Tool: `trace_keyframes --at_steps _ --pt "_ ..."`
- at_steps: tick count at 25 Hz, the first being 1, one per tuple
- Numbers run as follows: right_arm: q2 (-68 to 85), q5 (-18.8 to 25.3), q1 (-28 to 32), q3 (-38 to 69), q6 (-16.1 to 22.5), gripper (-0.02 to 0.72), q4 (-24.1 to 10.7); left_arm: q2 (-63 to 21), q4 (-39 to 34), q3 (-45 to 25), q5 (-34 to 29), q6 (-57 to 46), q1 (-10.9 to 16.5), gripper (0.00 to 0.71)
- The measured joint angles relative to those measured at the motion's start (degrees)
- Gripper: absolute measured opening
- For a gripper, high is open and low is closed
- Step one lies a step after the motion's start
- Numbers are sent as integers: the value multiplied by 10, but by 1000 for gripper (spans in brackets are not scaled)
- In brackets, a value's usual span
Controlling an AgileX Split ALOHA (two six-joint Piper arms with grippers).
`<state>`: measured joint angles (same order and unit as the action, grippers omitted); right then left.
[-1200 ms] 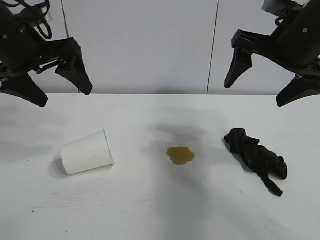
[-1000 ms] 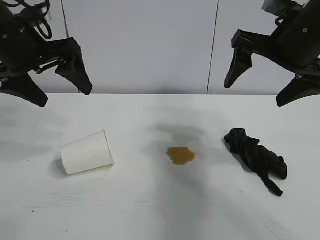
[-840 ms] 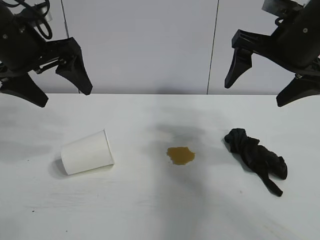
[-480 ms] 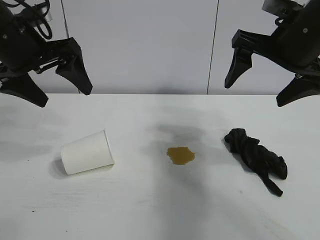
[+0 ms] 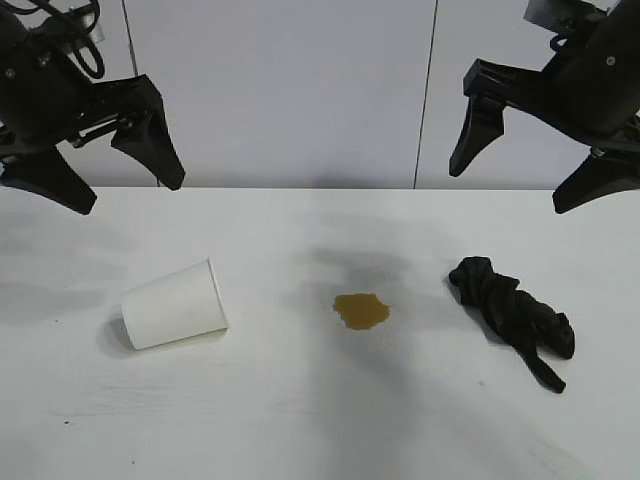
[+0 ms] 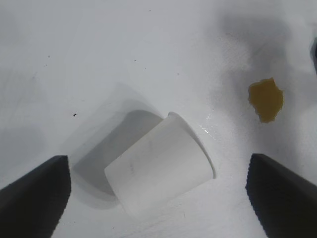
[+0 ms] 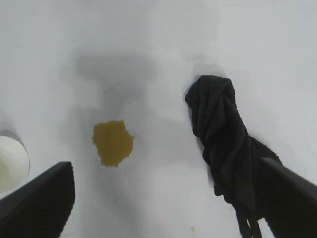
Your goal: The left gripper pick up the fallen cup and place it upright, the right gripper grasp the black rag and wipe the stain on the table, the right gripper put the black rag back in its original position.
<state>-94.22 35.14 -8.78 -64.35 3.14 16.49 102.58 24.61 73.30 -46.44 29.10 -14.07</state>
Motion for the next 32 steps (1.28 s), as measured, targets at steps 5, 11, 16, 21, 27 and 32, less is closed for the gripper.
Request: trace_keyframes --at_steps 5,11,16,21,27,32 --pt "0 0 0 0 0 685 -2 0 -90 1 -36 125 -70 694" --pt "0 0 0 0 0 685 -3 15 -148 2 61 133 -129 694" --pt "0 0 0 0 0 685 -6 64 -181 2 60 137 -134 694" --pt "0 0 0 0 0 685 -6 110 -196 2 67 148 -136 694" --pt "0 1 0 0 0 685 -9 148 -198 2 93 160 -136 683" --pt "0 10 0 0 0 685 -15 153 -196 2 108 161 -136 563"
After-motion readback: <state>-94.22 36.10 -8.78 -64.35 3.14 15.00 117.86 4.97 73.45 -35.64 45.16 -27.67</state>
